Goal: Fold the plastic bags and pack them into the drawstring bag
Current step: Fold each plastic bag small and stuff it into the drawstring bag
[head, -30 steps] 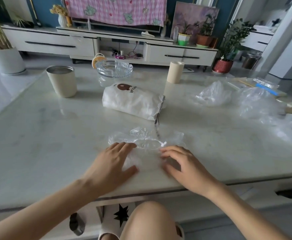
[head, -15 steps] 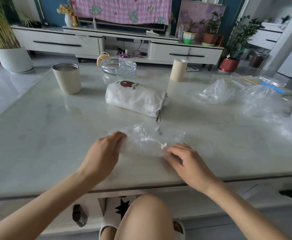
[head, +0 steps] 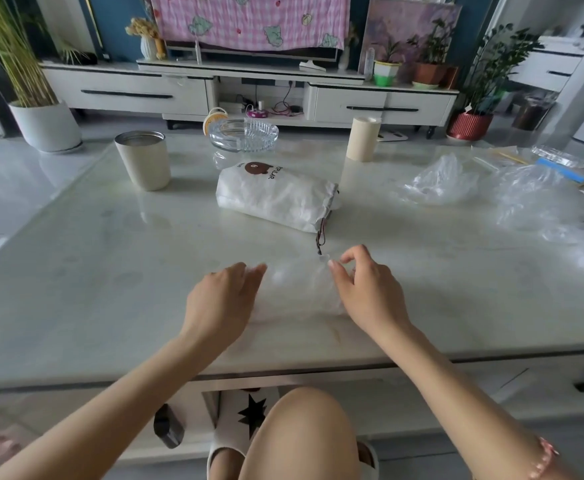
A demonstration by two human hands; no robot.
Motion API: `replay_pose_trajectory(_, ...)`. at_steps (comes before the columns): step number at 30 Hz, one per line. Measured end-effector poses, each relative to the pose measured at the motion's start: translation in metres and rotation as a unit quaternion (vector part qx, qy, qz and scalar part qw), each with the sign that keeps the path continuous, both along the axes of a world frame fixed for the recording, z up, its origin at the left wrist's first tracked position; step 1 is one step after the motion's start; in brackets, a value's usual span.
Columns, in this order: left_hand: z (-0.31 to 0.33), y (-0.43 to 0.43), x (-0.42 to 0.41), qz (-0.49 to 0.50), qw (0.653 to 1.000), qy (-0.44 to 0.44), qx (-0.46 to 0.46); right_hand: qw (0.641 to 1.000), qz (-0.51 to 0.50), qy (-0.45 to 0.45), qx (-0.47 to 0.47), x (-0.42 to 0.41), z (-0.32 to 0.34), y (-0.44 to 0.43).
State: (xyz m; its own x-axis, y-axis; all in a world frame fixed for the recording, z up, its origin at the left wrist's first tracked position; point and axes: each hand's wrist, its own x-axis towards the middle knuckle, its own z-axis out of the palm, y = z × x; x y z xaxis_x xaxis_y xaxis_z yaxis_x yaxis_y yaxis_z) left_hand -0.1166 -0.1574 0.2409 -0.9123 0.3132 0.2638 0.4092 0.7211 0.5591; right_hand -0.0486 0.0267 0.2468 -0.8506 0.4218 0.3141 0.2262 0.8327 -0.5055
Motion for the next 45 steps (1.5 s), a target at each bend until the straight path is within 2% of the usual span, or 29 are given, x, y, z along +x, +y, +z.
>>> replay_pose_trajectory(4,-0.002,0.013,-0.005,0.052,0.987,0.060,-0.138,0.993,-0.041,-0.081,0.072,-0.010,-0.002,0.008)
replay_pose_trajectory(6,0.000,0.019,-0.005,0.060,0.972,0.085,-0.210,0.990,-0.057,-0.088,0.099,-0.010,-0.006,0.014)
replay_pose_trajectory(8,-0.003,0.020,-0.005,0.054,0.965,0.116,-0.227,0.989,-0.068,-0.067,0.115,-0.009,-0.010,0.019)
replay_pose_trajectory(9,-0.007,0.019,-0.007,0.044,0.969,0.136,-0.200,0.991,-0.061,-0.032,0.115,-0.008,-0.014,0.021)
replay_pose_trajectory(11,-0.013,0.015,-0.012,0.008,0.987,0.141,-0.080,0.994,-0.013,0.066,0.085,-0.008,-0.020,0.024)
replay_pose_trajectory(13,-0.013,0.013,-0.016,-0.012,0.994,0.065,0.088,0.991,0.022,0.135,0.006,-0.004,-0.016,0.024)
replay_pose_trajectory(15,-0.005,0.013,-0.019,0.024,0.966,-0.072,0.245,0.986,0.021,0.153,-0.066,-0.001,-0.012,0.025)
replay_pose_trajectory(17,0.002,0.010,-0.023,0.057,0.922,-0.168,0.345,0.987,0.011,0.140,-0.084,0.004,-0.012,0.027)
replay_pose_trajectory(19,0.004,0.004,-0.027,0.071,0.920,-0.186,0.337,0.992,0.003,0.101,-0.076,0.008,-0.016,0.029)
replay_pose_trajectory(23,0.003,-0.009,-0.038,0.072,0.966,-0.094,0.229,1.000,0.009,0.006,0.001,0.013,-0.014,0.026)
replay_pose_trajectory(26,0.007,-0.020,-0.047,0.046,0.978,-0.077,0.189,0.995,0.027,-0.082,0.049,0.010,-0.004,0.022)
replay_pose_trajectory(29,0.016,-0.030,-0.059,0.009,0.972,-0.142,0.189,0.995,0.073,-0.022,-0.070,-0.006,0.015,0.017)
replay_pose_trajectory(31,0.026,-0.038,-0.067,-0.028,0.961,-0.184,0.203,0.965,0.148,-0.008,-0.218,-0.027,0.030,0.001)
replay_pose_trajectory(33,0.036,-0.040,-0.071,-0.069,0.954,-0.206,0.207,0.896,0.245,-0.093,-0.357,-0.045,0.041,-0.021)
replay_pose_trajectory(34,0.040,-0.040,-0.073,-0.086,0.953,-0.207,0.202,0.865,0.280,-0.152,-0.388,-0.057,0.043,-0.031)
replay_pose_trajectory(37,0.046,-0.036,-0.087,-0.109,0.957,-0.209,0.167,0.811,0.337,-0.278,-0.389,-0.093,0.041,-0.058)
replay_pose_trajectory(39,0.044,-0.037,-0.105,-0.093,0.964,-0.203,0.148,0.787,0.359,-0.290,-0.409,-0.118,0.036,-0.064)
replay_pose_trajectory(40,0.041,-0.039,-0.116,-0.066,0.965,-0.194,0.165,0.784,0.352,-0.279,-0.428,-0.127,0.035,-0.065)
replay_pose_trajectory(42,0.029,-0.050,-0.137,0.022,0.948,-0.160,0.274,0.783,0.334,-0.243,-0.466,-0.139,0.028,-0.065)
replay_pose_trajectory(43,0.023,-0.057,-0.145,0.060,0.929,-0.149,0.333,0.783,0.322,-0.211,-0.488,-0.145,0.022,-0.066)
replay_pose_trajectory(45,0.016,-0.063,-0.148,0.069,0.883,-0.188,0.424,0.790,0.280,-0.120,-0.532,-0.150,0.011,-0.067)
